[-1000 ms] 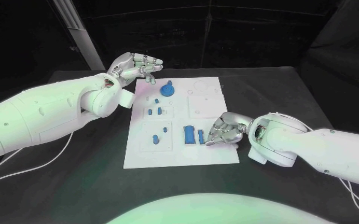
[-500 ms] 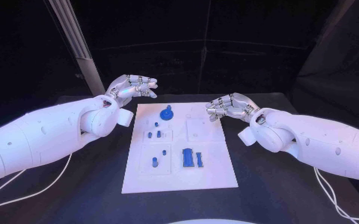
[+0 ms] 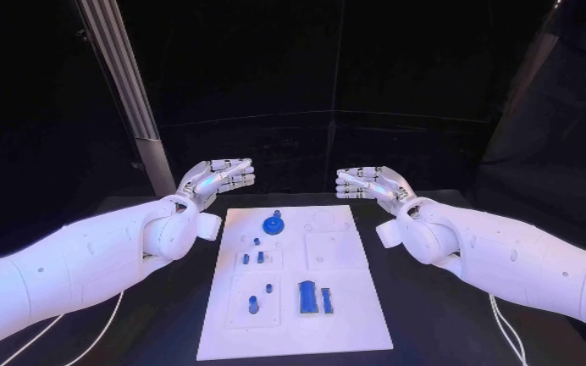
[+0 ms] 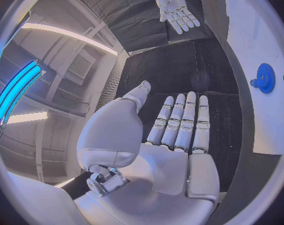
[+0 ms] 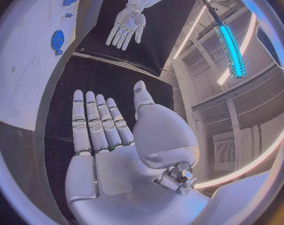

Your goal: Assemble the parts on the task board

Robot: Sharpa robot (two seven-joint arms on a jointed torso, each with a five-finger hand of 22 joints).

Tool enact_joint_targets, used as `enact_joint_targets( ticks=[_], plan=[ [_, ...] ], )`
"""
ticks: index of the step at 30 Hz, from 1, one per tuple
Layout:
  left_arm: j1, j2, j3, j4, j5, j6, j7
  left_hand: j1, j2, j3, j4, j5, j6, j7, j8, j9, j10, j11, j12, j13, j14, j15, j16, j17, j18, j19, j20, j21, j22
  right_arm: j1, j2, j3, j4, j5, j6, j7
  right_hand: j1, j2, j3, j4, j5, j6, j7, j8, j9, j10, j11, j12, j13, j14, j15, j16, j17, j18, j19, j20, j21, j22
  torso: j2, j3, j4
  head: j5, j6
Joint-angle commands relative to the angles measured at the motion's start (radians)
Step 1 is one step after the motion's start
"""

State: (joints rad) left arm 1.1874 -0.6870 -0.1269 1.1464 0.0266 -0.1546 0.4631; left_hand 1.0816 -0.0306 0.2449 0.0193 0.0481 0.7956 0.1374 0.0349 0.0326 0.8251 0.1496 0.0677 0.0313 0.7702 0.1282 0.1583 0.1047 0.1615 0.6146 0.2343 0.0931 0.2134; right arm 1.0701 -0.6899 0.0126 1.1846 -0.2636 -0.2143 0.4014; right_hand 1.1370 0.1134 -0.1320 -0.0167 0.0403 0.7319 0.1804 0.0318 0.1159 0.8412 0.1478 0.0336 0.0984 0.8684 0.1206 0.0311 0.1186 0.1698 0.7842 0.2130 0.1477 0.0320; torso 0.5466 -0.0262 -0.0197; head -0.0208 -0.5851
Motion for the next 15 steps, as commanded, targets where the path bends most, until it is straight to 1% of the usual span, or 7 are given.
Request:
enact_joint_targets(
  ticks=[1, 4, 5, 7, 10, 14, 15],
  plan=[
    [-0.006, -0.005, 0.007, 0.025, -0.005, -0.041, 0.005, -0.356, 0.031, -0.081, -0.019, -0.048, -0.262, -0.045, -0.035, -0.033, -0.271, -0.049, -0.068, -0.031, -0.253, -0.042, -0.052, -0.035, -0.054, -0.202, -0.077, -0.093, -0.070, 0.000, -0.005, 0.000, 0.025, 0.018, -0.045, 0.008, -0.364, -0.036, 0.043, 0.017, -0.040, -0.234, -0.058, -0.032, -0.037, -0.269, -0.047, -0.034, -0.098, -0.278, -0.039, -0.031, -0.038, -0.057, -0.251, -0.068, -0.047, -0.032, -0.002, 0.0189, 0.0140, 0.015, -0.011],
    [-0.017, -0.012, 0.018, 0.060, -0.007, -0.092, 0.009, -0.431, 0.031, -0.098, -0.019, -0.048, -0.317, -0.055, -0.035, -0.033, -0.329, -0.060, -0.068, -0.031, -0.307, -0.051, -0.063, -0.105, -0.057, -0.245, -0.094, -0.093, -0.085, -0.002, -0.013, -0.002, 0.060, 0.042, -0.095, 0.019, -0.453, -0.113, 0.053, 0.017, -0.040, -0.292, -0.072, -0.032, -0.116, -0.336, -0.059, -0.034, -0.098, -0.347, -0.048, -0.031, -0.048, -0.067, -0.313, -0.085, -0.059, -0.032, -0.002, 0.0258, 0.0194, 0.021, -0.015],
    [-0.022, -0.016, 0.022, 0.075, -0.008, -0.114, 0.011, -0.458, 0.031, -0.104, -0.019, -0.048, -0.337, -0.058, -0.035, -0.033, -0.349, -0.064, -0.068, -0.031, -0.326, -0.054, -0.067, -0.105, -0.065, -0.260, -0.100, -0.093, -0.090, -0.003, -0.017, -0.002, 0.076, 0.052, -0.118, 0.024, -0.480, -0.113, 0.057, 0.017, -0.040, -0.309, -0.076, -0.032, -0.116, -0.356, -0.062, -0.034, -0.098, -0.367, -0.121, -0.031, -0.119, -0.067, -0.331, -0.090, -0.062, -0.032, -0.002, 0.0262, 0.0197, 0.021, -0.015],
    [-0.034, -0.023, 0.033, 0.110, -0.010, -0.163, 0.016, -0.510, 0.031, -0.115, -0.019, -0.048, -0.375, -0.065, -0.035, -0.033, -0.389, -0.071, -0.068, -0.031, -0.363, -0.128, -0.075, -0.105, -0.065, -0.290, -0.111, -0.093, -0.101, -0.005, -0.025, -0.003, 0.111, 0.076, -0.167, 0.034, -0.534, -0.113, 0.062, 0.017, -0.040, -0.344, -0.085, -0.032, -0.116, -0.396, -0.070, -0.034, -0.098, -0.409, -0.121, -0.031, -0.119, -0.078, -0.369, -0.100, -0.070, -0.032, -0.002, 0.0262, 0.0197, 0.021, -0.015],
    [-0.057, -0.039, 0.054, 0.181, -0.014, -0.265, 0.025, -0.583, 0.031, -0.132, -0.019, -0.048, -0.429, -0.137, -0.035, -0.033, -0.445, -0.150, -0.068, -0.031, -0.415, -0.128, -0.086, -0.105, -0.075, -0.331, -0.127, -0.093, -0.115, -0.009, -0.042, -0.006, 0.183, 0.126, -0.269, 0.056, -0.611, -0.113, 0.132, 0.017, -0.040, -0.394, -0.097, -0.032, -0.116, -0.453, -0.148, -0.034, -0.098, -0.467, -0.121, -0.031, -0.119, -0.089, -0.422, -0.115, -0.148, -0.032, -0.002, 0.0262, 0.0197, 0.021, -0.015],
    [-0.086, -0.059, 0.080, 0.269, -0.018, -0.392, 0.037, -0.654, 0.031, -0.148, -0.019, -0.048, -0.482, -0.137, -0.035, -0.033, -0.500, -0.150, -0.068, -0.031, -0.466, -0.128, -0.158, -0.105, -0.086, -0.372, -0.142, -0.093, -0.129, -0.014, -0.062, -0.009, 0.267, 0.183, -0.388, 0.082, -0.686, -0.113, 0.132, 0.017, -0.040, -0.442, -0.109, -0.032, -0.116, -0.508, -0.148, -0.034, -0.098, -0.525, -0.121, -0.031, -0.119, -0.089, -0.474, -0.128, -0.148, -0.032, -0.002, 0.0262, 0.0197, 0.021, -0.015],
    [-0.093, -0.063, 0.086, 0.289, -0.019, -0.421, 0.039, -0.671, 0.031, -0.152, -0.019, -0.048, -0.494, -0.137, -0.035, -0.033, -0.512, -0.150, -0.068, -0.031, -0.478, -0.128, -0.158, -0.105, -0.086, -0.382, -0.146, -0.093, -0.132, -0.015, -0.066, -0.009, 0.285, 0.195, -0.414, 0.088, -0.704, -0.113, 0.132, 0.017, -0.040, -0.453, -0.180, -0.032, -0.116, -0.521, -0.148, -0.034, -0.098, -0.538, -0.121, -0.031, -0.119, -0.096, -0.485, -0.132, -0.148, -0.032, -0.002, 0.0262, 0.0197, 0.021, -0.015]
  ],
)
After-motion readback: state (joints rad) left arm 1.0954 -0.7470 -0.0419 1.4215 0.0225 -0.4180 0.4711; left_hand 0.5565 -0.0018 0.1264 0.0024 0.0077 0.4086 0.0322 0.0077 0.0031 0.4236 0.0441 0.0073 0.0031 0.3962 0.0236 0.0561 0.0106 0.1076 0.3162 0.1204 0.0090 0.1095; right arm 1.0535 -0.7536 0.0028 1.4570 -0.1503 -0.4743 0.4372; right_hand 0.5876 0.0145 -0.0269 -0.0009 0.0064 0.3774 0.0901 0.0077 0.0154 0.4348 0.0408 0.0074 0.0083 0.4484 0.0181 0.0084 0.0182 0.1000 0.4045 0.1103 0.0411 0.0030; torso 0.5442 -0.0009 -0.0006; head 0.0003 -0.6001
